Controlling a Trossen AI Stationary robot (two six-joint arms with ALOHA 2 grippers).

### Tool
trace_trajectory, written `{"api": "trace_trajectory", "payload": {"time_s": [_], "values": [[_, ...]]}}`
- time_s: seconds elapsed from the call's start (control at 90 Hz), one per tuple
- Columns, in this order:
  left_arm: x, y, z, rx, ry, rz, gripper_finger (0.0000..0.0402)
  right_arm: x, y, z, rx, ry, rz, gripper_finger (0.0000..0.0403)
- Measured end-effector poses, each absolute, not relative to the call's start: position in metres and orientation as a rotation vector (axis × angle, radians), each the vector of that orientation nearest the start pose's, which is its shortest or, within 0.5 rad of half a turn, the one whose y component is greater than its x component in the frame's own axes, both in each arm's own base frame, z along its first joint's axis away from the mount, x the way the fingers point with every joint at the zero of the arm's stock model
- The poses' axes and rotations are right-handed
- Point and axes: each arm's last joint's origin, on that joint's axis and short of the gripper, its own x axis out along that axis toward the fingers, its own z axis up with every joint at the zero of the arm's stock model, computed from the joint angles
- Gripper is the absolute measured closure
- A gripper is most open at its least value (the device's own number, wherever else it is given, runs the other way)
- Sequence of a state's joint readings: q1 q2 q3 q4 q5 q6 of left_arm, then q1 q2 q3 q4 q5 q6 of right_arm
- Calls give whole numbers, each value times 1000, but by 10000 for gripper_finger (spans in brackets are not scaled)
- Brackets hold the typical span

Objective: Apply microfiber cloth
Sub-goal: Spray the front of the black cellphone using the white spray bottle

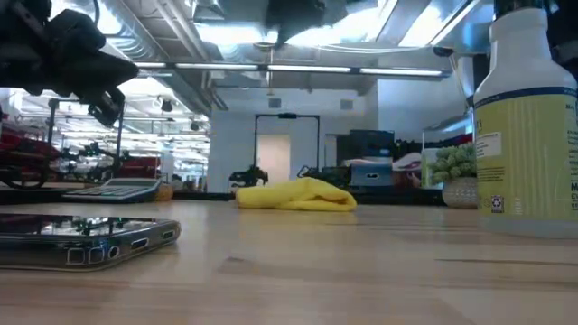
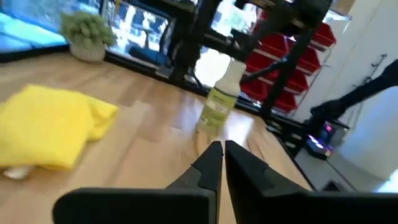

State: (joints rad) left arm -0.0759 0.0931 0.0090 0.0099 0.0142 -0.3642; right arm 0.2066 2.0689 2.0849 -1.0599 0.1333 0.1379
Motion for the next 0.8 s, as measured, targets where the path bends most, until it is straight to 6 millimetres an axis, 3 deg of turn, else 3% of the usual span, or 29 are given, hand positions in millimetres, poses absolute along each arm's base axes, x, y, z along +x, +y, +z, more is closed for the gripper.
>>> {"api": "trace_trajectory", "payload": {"time_s": [0.156, 0.322, 0.456, 0.578, 0.8], "values": [[108, -13, 150, -334, 209, -77, 400, 434, 148, 272, -229, 879, 192, 155], [113, -20, 137, -377, 365, -86, 400, 424, 186, 217, -481, 764, 334, 155], [114, -29, 129, -355, 489, -118, 400, 417, 206, 182, -605, 748, 332, 155], [113, -40, 133, -340, 589, -170, 401, 415, 216, 162, -649, 773, 310, 155], [107, -66, 143, -342, 722, -244, 401, 415, 222, 146, -679, 792, 282, 155]]}}
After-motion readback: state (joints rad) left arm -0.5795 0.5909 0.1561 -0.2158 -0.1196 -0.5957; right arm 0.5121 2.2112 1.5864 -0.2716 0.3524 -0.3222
